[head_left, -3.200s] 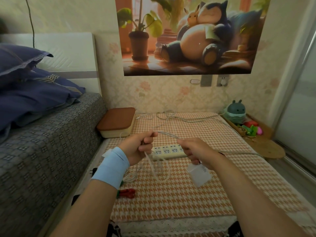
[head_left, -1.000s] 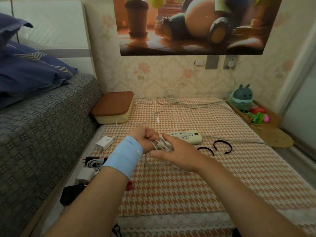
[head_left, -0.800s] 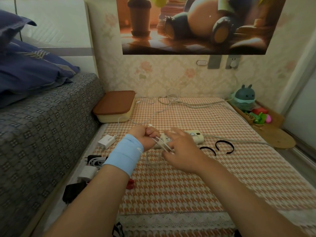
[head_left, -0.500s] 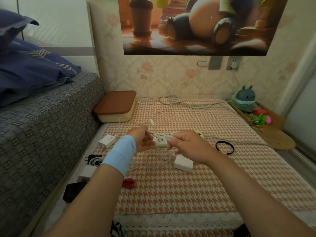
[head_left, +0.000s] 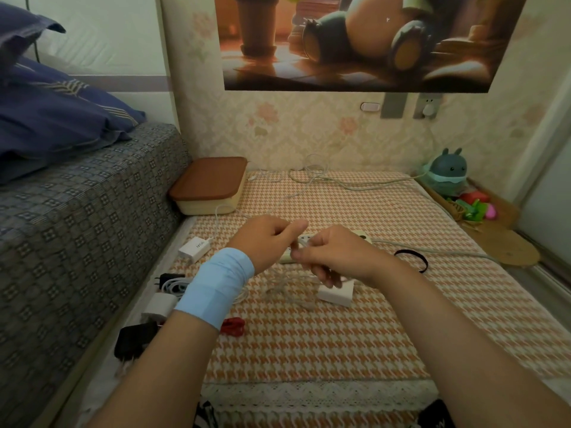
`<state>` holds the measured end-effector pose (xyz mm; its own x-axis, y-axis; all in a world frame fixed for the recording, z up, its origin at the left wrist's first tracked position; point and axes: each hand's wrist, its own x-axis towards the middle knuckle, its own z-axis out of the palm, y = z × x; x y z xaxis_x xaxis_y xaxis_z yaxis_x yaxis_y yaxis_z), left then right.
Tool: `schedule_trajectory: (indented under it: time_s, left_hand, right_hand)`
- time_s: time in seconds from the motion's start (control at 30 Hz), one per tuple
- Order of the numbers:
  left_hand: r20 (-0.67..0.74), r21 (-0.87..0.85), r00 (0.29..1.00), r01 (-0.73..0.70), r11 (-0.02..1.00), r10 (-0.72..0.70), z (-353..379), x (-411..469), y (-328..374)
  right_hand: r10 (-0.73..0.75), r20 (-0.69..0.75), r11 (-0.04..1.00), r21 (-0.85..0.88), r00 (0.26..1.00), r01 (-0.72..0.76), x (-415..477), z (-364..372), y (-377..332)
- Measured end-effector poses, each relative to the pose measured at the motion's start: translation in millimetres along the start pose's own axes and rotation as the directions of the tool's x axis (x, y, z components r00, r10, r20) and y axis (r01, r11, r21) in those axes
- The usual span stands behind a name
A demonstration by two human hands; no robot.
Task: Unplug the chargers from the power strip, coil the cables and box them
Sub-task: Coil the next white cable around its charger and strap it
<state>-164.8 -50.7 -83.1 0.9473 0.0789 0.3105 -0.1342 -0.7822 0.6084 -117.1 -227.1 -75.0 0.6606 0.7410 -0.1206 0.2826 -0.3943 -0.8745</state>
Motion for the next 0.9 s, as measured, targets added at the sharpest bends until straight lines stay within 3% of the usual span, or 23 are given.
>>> schedule_trajectory:
  time_s: [0.17,0.3,0.37,0.43,0.5,0.57,0.67,0.83,0.9]
  left_hand:
    - [-0.129,-0.054,0.991,-0.025,0.998,0.018,-7,2,-11]
    - [-0.292,-0.343,0.945,0.04,0.938,-0.147,-10,0,-14]
    - [-0.41,-0.475,0.865,0.068,0.877,-0.289,-21,2,-20]
    - [-0.493,-0.545,0.774,0.081,0.834,-0.397,-32,1,-33]
    - [-0.498,-0.517,0.766,0.113,0.849,-0.406,-34,-3,-44]
    - [-0.48,-0.496,0.773,0.151,0.855,-0.415,-29,-5,-48]
    - [-0.521,-0.497,0.72,0.182,0.848,-0.459,-28,-4,-48]
    - [-0.559,-0.547,0.584,0.274,0.791,-0.588,-30,-1,-63]
    - [-0.558,-0.51,0.561,0.35,0.786,-0.612,-30,0,-74]
  right_hand:
    - [0.144,0.123,0.977,-0.176,0.982,-0.122,-5,-18,4]
    - [0.127,0.29,0.991,-0.011,0.949,-0.13,-6,-29,9]
    - [0.139,0.375,0.982,0.066,0.917,-0.176,-10,-36,15]
    - [0.14,0.369,0.977,0.099,0.919,-0.189,-14,-42,20]
    - [0.131,0.325,0.979,0.107,0.937,-0.174,-16,-46,23]
    - [0.14,0.296,0.99,-0.015,0.945,-0.142,-15,-46,24]
    - [0.121,0.267,0.989,-0.111,0.956,-0.094,-11,-38,25]
    - [0.014,0.195,0.971,0.23,0.981,-0.06,-6,-34,24]
    - [0.051,0.179,0.97,0.224,0.983,-0.091,-4,-33,25]
